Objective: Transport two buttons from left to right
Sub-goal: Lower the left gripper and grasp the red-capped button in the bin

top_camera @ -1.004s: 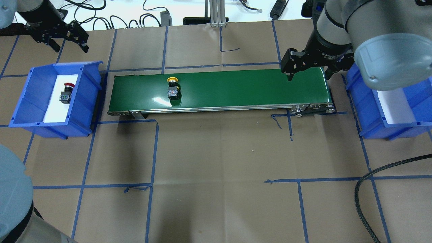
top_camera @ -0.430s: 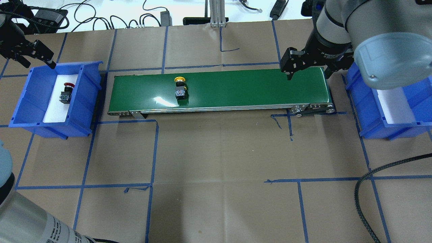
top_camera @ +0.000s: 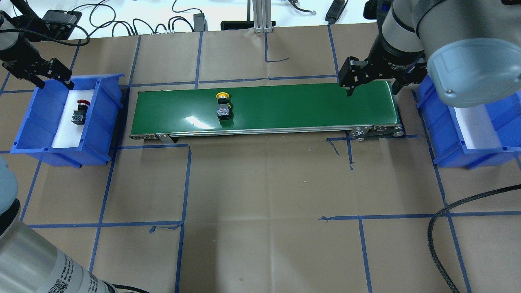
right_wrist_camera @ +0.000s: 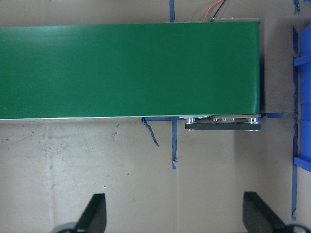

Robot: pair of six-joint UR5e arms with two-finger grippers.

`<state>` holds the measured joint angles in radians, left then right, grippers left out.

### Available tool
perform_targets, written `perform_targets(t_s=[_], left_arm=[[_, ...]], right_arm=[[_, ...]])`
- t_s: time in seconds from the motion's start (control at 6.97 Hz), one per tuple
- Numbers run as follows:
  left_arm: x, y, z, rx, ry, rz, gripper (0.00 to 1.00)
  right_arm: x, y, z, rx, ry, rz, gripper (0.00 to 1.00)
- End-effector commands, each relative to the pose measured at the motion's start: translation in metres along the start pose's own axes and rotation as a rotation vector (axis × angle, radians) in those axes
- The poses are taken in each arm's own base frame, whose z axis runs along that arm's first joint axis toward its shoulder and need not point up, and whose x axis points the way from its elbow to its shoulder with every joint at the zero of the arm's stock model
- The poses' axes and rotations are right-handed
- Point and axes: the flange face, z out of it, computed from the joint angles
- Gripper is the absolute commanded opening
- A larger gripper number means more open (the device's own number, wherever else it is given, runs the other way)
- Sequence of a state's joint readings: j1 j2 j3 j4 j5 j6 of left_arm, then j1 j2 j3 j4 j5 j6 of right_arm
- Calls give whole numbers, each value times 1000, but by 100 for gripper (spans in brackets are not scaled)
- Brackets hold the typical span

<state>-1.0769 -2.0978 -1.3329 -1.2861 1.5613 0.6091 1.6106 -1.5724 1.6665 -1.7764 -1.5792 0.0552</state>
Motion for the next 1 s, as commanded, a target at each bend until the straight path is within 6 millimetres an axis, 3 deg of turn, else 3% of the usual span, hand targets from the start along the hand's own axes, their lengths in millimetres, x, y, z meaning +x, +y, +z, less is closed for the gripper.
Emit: perform_targets(t_s=[0.0, 0.29, 0.57, 0.72, 0.86], left_arm=[[-2, 4, 47, 21, -15, -5, 100], [2, 18, 82, 40, -28, -13, 100], [-8, 26, 115, 46, -31, -32, 100], [-11, 26, 118, 45, -32, -38, 100], [-11, 24, 115, 53, -34, -50, 90]], right_arm=[[0, 0, -1, 2, -1, 0, 100], [0, 0, -1, 2, -2, 0, 100], [0, 0, -1, 2, -4, 0, 100], [0, 0, 0, 1, 1, 0, 100], [0, 0, -2, 4, -1, 0, 100]])
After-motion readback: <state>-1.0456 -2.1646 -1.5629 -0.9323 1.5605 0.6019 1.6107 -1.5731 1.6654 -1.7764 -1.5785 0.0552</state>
